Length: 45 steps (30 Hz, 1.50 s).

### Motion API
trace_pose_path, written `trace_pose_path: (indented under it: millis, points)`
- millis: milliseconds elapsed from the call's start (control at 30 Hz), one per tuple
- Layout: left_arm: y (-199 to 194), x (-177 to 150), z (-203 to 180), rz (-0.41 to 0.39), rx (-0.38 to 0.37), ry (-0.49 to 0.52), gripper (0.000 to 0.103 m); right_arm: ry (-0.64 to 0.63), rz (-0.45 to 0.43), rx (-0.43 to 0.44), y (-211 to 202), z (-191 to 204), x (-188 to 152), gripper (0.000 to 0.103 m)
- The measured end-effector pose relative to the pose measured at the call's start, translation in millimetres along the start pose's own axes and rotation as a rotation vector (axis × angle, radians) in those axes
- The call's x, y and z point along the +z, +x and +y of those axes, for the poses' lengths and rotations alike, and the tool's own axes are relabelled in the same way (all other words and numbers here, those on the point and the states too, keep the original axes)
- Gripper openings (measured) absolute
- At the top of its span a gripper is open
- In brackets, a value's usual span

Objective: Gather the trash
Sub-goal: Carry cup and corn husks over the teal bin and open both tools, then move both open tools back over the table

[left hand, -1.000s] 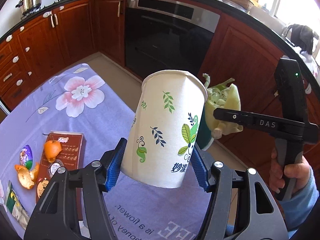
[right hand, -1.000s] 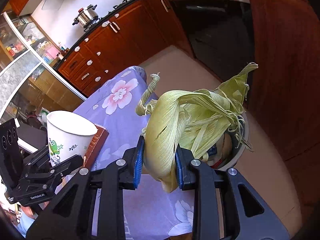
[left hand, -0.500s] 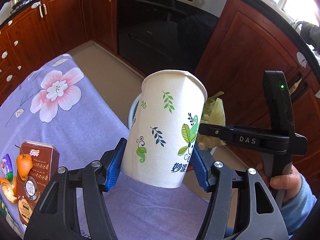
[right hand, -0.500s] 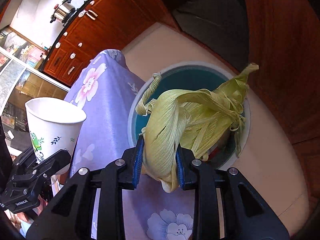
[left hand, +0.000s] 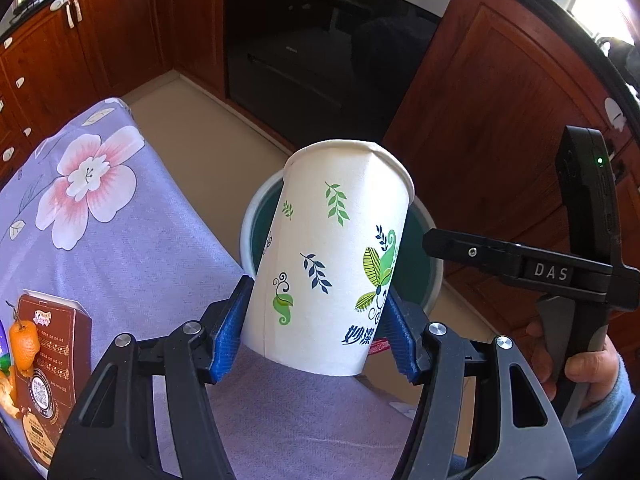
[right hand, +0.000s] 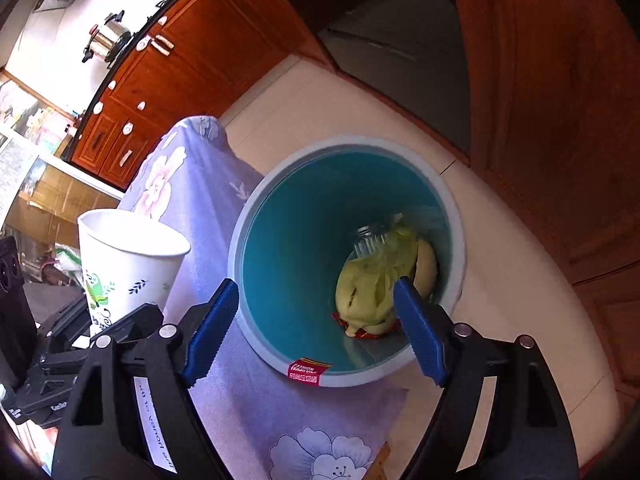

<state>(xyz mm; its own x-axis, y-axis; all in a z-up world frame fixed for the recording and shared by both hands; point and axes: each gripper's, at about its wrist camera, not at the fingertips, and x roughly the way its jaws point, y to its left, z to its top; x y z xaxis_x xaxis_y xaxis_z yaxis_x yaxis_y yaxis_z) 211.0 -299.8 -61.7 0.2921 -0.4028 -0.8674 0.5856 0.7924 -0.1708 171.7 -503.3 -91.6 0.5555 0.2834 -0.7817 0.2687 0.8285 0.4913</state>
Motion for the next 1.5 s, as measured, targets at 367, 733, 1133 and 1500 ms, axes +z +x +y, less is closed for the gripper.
trace_pose_path:
  millis: [367, 733, 1133, 1500]
  points:
    - [20, 9, -11, 0.015, -0.035, 0.015, 0.063, -0.006, -0.038, -0.046, -19, 4, 4, 0.08]
    - [23, 17, -22, -0.007, -0.007, 0.041, 0.097, -0.036, -0.083, -0.095, -35, 11, 7, 0.094]
    - [3, 6, -6, -0.014, -0.009, -0.022, 0.099, -0.057, -0.067, -0.115, -36, 19, 3, 0.095]
    - [-36, -21, 24, -0.046, 0.034, -0.056, 0.099, -0.116, -0.063, -0.116, -39, 61, -11, 0.095]
